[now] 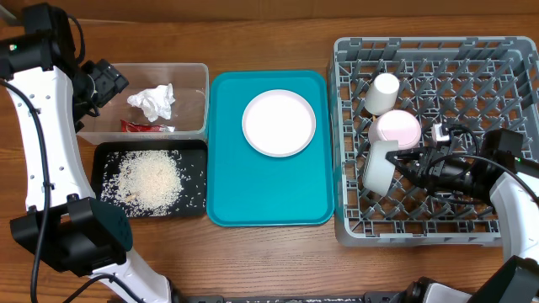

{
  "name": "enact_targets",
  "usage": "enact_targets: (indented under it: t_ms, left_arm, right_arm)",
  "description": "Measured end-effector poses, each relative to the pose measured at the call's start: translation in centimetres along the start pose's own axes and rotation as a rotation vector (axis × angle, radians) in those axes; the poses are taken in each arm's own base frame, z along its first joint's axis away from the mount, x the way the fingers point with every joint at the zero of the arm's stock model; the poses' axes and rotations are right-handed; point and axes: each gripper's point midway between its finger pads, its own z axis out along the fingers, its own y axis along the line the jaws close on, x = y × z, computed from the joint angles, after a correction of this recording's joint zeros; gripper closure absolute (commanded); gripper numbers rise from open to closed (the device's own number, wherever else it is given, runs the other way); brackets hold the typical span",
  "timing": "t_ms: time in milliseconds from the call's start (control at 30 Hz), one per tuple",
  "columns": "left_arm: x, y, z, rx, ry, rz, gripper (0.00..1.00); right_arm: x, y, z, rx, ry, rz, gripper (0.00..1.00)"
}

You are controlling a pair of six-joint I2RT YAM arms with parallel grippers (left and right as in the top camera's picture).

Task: Sort waste into correct bins and load items into the dishwasher
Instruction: 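Lower the small white bowl tilted into the rack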

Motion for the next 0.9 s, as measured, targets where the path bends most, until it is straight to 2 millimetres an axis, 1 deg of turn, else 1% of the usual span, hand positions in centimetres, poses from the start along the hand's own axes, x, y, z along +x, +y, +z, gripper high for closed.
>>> enact_targets:
  t_ms: [100,167,200,333,467,533,767,833,900]
  left_arm:
    - [0.0,0.0,0.0,0.0,0.0,0.0,0.0]
    - [0.0,0.0,0.0,0.0,0.0,0.0,0.0]
    - [0.0,0.0,0.0,0.0,0.0,0.0,0.0]
    - [0.0,0.0,0.0,0.0,0.0,0.0,0.0]
    - [0.0,0.0,0.0,0.0,0.0,0.0,0.0]
    - [0.0,0.0,0.0,0.0,0.0,0.0,0.0]
    - [0.0,0.0,0.0,0.0,0.001,0.0,0.0]
    - [0.0,0.0,0.0,0.0,0.0,0.0,0.0]
    - [0.0,0.0,0.0,0.0,0.0,0.0,0.0]
  right_arm:
    - [0.2,-0.3,0.0,0.022,0.004,0.011,0.85]
    - [0.2,-0.6,-0.1,0.04,0.006,0.016,0.78]
    - [0.3,-0.7,-0.1,0.048,0.008,0.022,0.77]
    - [0.4,-1.0,-0.2,0.065,0.008,0.027,0.76]
    - [0.2,-1.2,-0.7,0.081,-0.007,0.048,0.76]
    - [0.0,-1.7,-1.1,0.113,-0.02,0.059,0.75]
    - [-1.1,-3.7,-3.8,0.232,-0.098,0.105,0.63]
    - [-1.5,-4.3,-4.7,0.271,-0.121,0.119,0.56]
    - [-1.9,-4.5,-5.4,0.293,-0.142,0.119,0.5]
